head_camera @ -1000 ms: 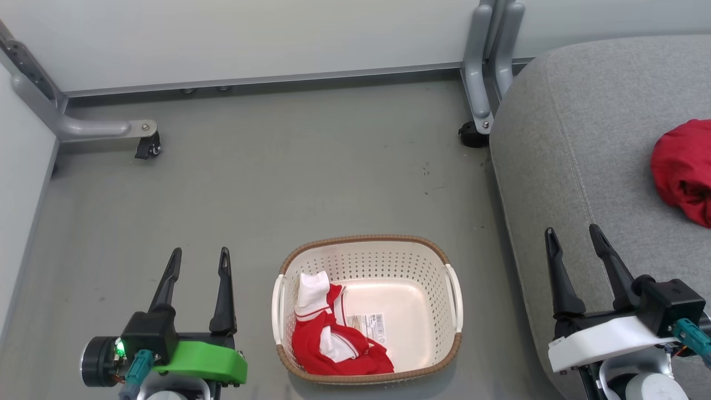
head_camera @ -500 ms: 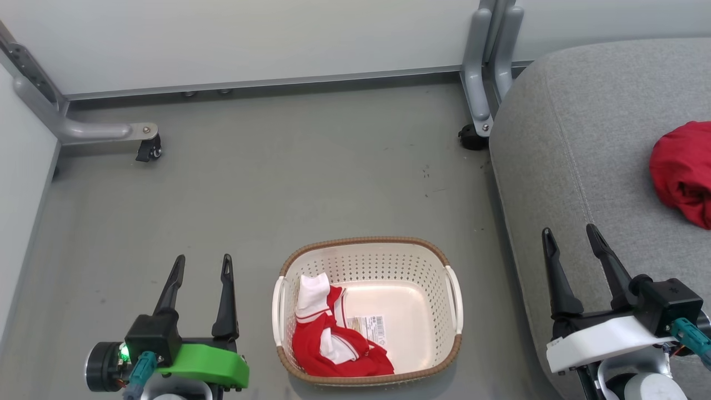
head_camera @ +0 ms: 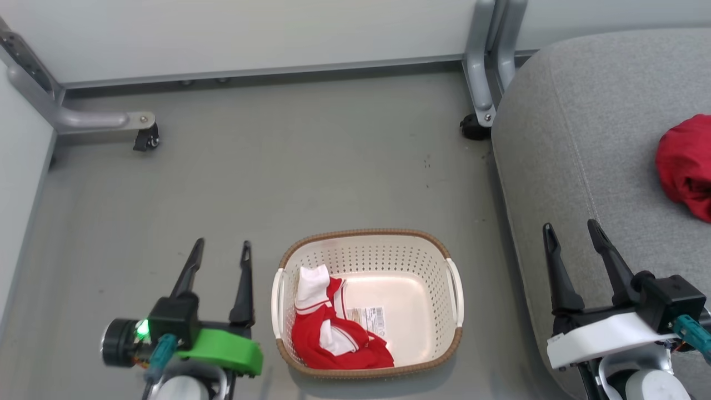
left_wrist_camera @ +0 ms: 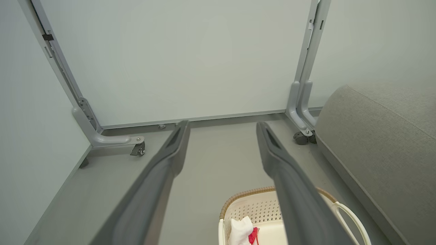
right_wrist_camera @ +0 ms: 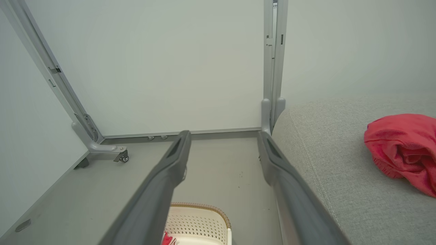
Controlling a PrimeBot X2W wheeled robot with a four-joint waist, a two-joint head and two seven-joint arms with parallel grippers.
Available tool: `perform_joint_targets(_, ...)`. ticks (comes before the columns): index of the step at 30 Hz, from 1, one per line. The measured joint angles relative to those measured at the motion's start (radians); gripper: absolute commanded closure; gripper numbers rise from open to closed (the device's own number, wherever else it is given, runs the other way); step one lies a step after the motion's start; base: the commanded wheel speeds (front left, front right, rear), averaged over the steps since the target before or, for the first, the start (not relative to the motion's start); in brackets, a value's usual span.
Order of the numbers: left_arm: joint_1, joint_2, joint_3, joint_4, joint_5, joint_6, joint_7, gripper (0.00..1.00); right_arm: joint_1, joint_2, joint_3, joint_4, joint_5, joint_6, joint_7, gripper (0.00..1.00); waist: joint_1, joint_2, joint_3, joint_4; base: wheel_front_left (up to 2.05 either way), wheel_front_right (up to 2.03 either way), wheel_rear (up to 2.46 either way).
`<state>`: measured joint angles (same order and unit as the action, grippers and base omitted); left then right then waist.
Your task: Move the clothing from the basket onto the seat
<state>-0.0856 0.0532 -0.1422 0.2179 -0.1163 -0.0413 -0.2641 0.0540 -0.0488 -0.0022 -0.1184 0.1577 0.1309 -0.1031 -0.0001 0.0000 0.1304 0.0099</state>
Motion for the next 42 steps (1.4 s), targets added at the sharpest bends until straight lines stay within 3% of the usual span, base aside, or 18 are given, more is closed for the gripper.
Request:
perform_joint_targets(8,-0.143,-0.002,-0.127,0.11,0.05,-0.054,0.0,0.0,-0.079,0.0,0.028,-0.027,-0.012,0.0,-0.003,0.0,0.0,0.0,0.084,-0.007,0.0,0.0,0.0)
perform_joint_targets(14,-0.269,-0.004,-0.219,0.253,0.081,-0.07,0.0,0.0,-0.169,0.0,0.05,-0.051,-0.022,0.0,-0.016,0.0,0.0,0.0,0.172,-0.025,0.0,0.0,0.0)
perform_joint_targets(29,-0.645,-0.004,-0.465,0.763,0.191,-0.086,0.039,0.0,-0.369,-0.001,0.134,-0.016,0.024,0.0,-0.105,0.0,0.0002,0.0,0.47,-0.097,0.0,0.0,0.0)
perform_joint_targets(42,-0.814,0.069,-0.539,1.019,0.177,-0.088,0.134,0.0,-0.48,-0.002,0.224,0.055,0.113,0.0,-0.155,0.0,0.0003,0.0,0.672,-0.209,0.0,0.0,0.0)
